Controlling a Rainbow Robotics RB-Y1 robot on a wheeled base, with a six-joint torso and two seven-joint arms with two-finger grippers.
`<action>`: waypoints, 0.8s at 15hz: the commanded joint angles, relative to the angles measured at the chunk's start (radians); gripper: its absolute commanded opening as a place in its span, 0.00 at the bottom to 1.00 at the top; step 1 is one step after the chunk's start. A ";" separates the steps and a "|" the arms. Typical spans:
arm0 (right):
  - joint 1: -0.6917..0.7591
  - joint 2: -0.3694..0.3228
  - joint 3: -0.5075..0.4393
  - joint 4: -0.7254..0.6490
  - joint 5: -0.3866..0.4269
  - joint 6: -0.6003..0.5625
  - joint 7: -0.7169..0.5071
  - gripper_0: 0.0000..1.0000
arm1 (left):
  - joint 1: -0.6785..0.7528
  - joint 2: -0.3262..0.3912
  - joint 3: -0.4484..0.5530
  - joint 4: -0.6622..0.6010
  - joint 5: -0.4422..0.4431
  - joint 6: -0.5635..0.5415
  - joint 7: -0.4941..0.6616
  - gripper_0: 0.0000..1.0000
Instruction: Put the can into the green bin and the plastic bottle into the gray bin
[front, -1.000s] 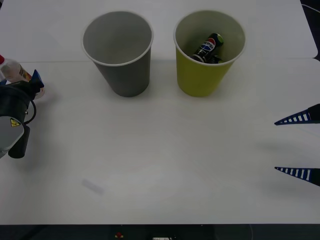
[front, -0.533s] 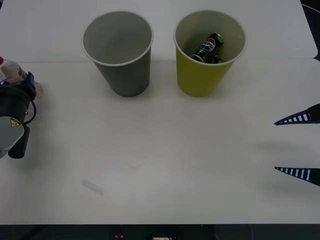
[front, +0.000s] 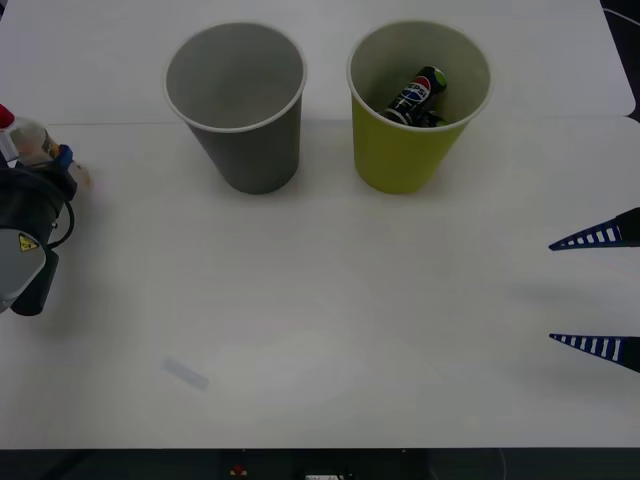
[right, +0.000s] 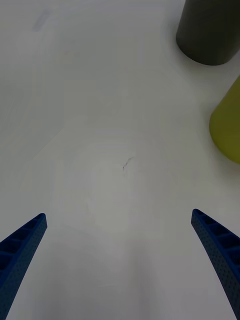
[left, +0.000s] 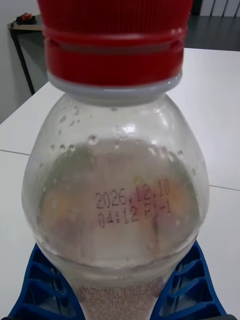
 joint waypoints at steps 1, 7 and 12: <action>0.000 0.000 0.000 0.000 0.000 0.000 0.000 1.00 | 0.000 0.015 0.053 -0.033 -0.050 -0.093 -0.003 0.00; 0.000 0.000 0.000 0.000 0.000 0.000 0.000 1.00 | 0.134 0.111 0.242 -0.290 -0.058 -0.413 -0.020 0.00; 0.000 0.000 0.000 0.000 0.000 0.000 0.000 1.00 | 0.339 0.137 0.573 -0.622 0.005 -0.889 -0.026 0.00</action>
